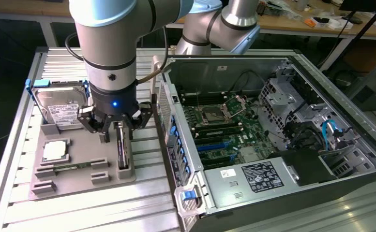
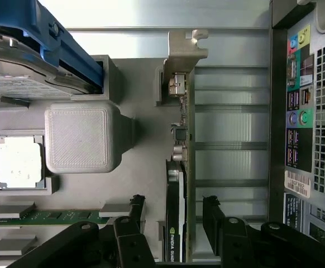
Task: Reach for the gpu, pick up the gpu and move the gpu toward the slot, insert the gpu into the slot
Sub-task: 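Pick up the gpu and move the gpu toward the slot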
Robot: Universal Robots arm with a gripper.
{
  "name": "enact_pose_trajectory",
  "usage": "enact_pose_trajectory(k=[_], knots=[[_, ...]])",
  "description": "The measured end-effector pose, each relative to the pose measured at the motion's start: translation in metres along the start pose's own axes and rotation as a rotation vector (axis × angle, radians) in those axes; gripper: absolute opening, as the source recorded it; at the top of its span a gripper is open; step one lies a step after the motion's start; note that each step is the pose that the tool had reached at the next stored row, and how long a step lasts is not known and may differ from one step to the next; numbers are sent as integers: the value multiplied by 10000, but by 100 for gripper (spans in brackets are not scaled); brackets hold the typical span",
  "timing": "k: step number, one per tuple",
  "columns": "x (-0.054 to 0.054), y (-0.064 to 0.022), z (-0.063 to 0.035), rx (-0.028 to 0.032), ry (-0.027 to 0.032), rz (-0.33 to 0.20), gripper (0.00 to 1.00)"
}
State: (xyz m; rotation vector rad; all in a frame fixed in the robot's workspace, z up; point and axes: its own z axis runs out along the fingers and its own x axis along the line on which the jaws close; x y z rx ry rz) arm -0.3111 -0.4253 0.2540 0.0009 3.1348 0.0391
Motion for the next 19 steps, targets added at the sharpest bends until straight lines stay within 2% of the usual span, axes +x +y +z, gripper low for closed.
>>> enact_pose_trajectory(k=[4,5,11,12,19], knots=[[0,0,0,0,0,0,53],[0,0,0,0,0,0,39],[0,0,0,0,0,0,38],[0,0,0,0,0,0,30],[0,0,0,0,0,0,30]])
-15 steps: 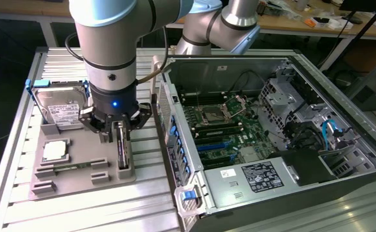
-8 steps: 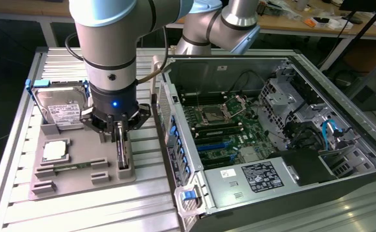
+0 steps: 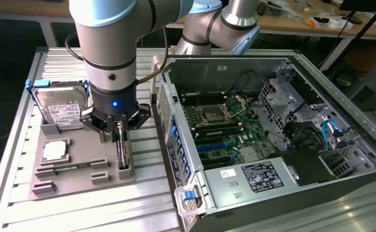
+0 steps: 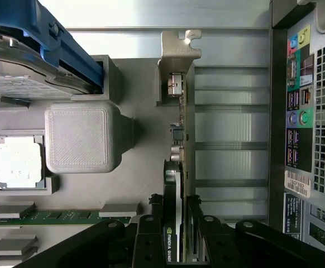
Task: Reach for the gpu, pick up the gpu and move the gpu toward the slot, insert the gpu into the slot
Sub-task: 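Pick up the gpu and move the gpu toward the slot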
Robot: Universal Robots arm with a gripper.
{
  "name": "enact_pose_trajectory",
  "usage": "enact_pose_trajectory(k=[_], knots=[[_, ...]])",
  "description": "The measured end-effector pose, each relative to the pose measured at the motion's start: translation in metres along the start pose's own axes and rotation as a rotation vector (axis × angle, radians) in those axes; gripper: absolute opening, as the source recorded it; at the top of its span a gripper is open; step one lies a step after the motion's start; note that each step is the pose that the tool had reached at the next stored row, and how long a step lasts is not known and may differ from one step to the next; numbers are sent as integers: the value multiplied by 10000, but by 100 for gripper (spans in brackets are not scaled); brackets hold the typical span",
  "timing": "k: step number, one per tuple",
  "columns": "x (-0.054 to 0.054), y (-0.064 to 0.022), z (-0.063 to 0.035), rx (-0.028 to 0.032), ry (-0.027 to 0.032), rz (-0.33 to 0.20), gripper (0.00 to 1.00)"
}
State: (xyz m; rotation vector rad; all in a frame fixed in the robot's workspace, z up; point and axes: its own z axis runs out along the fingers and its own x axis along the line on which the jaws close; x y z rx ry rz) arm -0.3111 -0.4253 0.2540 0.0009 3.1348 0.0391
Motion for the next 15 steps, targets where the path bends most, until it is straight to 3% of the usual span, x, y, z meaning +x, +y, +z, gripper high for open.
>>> enact_pose_trajectory(k=[15], knots=[[0,0,0,0,0,0,27]])
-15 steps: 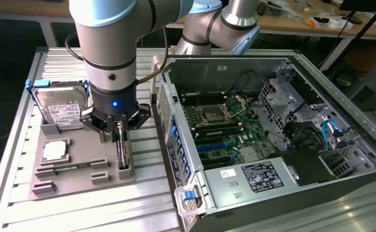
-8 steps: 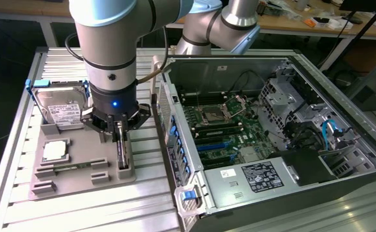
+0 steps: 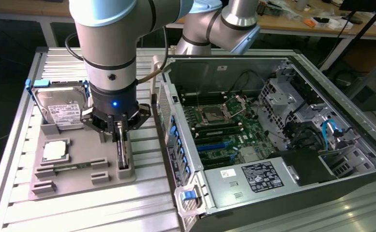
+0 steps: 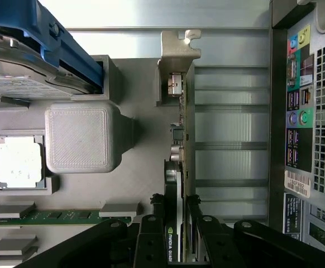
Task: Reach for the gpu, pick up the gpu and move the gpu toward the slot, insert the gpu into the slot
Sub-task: 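Pick up the gpu and move the gpu toward the slot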
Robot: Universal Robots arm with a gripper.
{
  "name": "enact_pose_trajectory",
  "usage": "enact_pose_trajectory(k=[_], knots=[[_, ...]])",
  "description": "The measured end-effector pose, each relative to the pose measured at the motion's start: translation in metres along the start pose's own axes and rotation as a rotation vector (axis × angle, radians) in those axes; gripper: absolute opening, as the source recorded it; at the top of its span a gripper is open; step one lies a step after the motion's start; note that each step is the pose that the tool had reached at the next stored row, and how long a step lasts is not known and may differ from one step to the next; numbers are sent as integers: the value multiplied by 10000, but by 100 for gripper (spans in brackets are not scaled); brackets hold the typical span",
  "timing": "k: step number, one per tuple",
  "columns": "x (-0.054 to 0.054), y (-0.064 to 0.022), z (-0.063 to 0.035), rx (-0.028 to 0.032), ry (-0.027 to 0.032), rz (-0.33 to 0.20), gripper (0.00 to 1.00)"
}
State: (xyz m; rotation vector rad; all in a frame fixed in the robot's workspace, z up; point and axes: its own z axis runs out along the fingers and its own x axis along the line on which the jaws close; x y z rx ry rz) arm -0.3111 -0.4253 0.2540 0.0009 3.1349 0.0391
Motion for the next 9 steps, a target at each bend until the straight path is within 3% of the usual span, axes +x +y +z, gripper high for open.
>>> enact_pose_trajectory(k=[5,9], knots=[[0,0,-2,0,-1,0,27],[-1,2,-82,0,0,0,27]])
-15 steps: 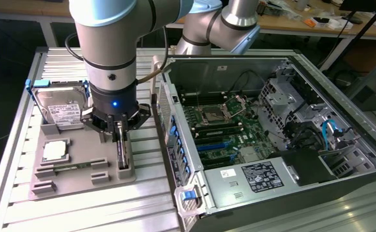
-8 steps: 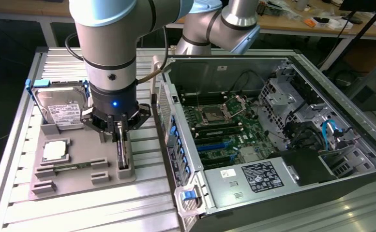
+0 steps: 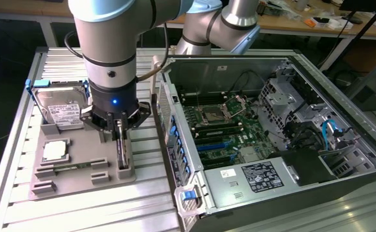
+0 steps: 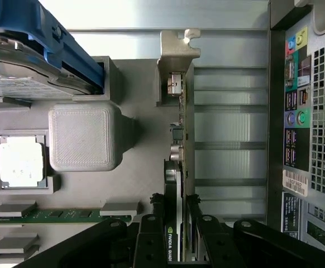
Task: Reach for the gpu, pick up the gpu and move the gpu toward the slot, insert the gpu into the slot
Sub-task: 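Pick up the gpu and move the gpu toward the slot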
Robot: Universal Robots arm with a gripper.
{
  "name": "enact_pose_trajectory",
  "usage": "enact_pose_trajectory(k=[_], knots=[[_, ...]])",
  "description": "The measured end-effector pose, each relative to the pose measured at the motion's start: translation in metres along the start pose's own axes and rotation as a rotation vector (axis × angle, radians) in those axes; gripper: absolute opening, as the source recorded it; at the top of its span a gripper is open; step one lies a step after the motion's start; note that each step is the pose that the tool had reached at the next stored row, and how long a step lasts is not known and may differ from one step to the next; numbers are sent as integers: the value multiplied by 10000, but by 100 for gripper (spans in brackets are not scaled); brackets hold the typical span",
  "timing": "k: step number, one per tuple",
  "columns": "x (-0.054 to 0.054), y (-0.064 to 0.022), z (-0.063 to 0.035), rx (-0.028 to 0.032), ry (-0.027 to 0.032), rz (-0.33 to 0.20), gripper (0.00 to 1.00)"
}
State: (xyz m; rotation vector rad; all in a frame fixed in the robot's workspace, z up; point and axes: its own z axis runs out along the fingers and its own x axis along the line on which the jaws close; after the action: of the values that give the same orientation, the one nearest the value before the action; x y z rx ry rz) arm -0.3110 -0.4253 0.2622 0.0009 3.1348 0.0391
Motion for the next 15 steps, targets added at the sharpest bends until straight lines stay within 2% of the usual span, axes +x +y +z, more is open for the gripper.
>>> enact_pose_trajectory(k=[15], knots=[[-3,11,-416,0,-1,0,27]])
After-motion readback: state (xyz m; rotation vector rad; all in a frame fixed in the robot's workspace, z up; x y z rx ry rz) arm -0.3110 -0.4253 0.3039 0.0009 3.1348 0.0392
